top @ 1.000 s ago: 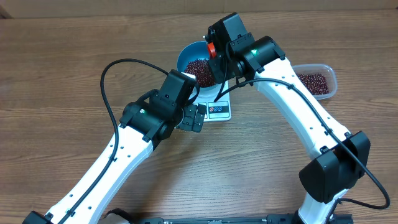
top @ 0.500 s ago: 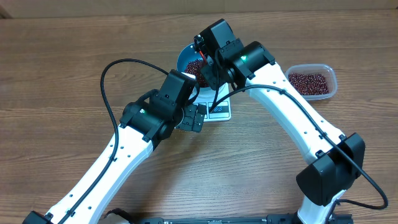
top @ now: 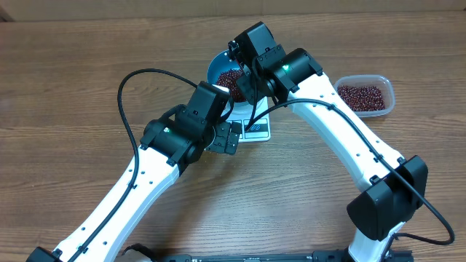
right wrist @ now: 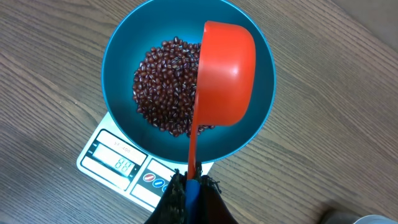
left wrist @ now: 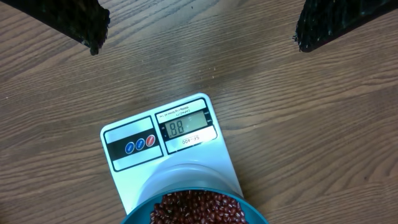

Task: Scoop item into bowl and weigh 150g on scale
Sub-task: 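Tilt the scoop with the right gripper to pour beans into the bowl, then move the empty scoop with the right gripper back to the bean tub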

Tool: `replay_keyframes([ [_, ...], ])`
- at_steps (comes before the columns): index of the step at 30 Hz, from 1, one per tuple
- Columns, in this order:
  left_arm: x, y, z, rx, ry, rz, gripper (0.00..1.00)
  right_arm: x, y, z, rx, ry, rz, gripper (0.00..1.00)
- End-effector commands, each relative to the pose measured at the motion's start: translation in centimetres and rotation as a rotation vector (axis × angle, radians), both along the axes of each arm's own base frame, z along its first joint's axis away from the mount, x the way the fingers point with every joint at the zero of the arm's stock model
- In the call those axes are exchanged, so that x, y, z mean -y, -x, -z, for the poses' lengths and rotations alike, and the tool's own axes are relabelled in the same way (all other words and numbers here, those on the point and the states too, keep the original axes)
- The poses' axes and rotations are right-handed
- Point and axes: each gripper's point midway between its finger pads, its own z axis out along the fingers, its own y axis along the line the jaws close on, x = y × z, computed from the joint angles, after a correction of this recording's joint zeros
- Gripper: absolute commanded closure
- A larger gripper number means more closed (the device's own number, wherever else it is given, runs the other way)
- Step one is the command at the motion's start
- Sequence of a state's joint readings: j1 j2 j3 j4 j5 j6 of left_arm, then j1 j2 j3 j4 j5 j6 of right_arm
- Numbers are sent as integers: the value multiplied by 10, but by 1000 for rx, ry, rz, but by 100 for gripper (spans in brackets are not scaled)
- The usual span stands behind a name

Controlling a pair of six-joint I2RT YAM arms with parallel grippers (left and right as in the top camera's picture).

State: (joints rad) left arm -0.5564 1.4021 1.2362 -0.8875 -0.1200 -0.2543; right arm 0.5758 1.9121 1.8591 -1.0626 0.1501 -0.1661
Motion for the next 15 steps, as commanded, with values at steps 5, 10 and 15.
replay_keyframes([
  [5,-1,1,0,3,-6,14,0,15,-9,-34,38,-123,132,96],
  [10,-1,1,0,3,-5,14,0,19,-6,-46,-73,-334,90,96],
  [15,-1,1,0,3,-5,14,1,63,-7,-74,-84,-451,147,96],
])
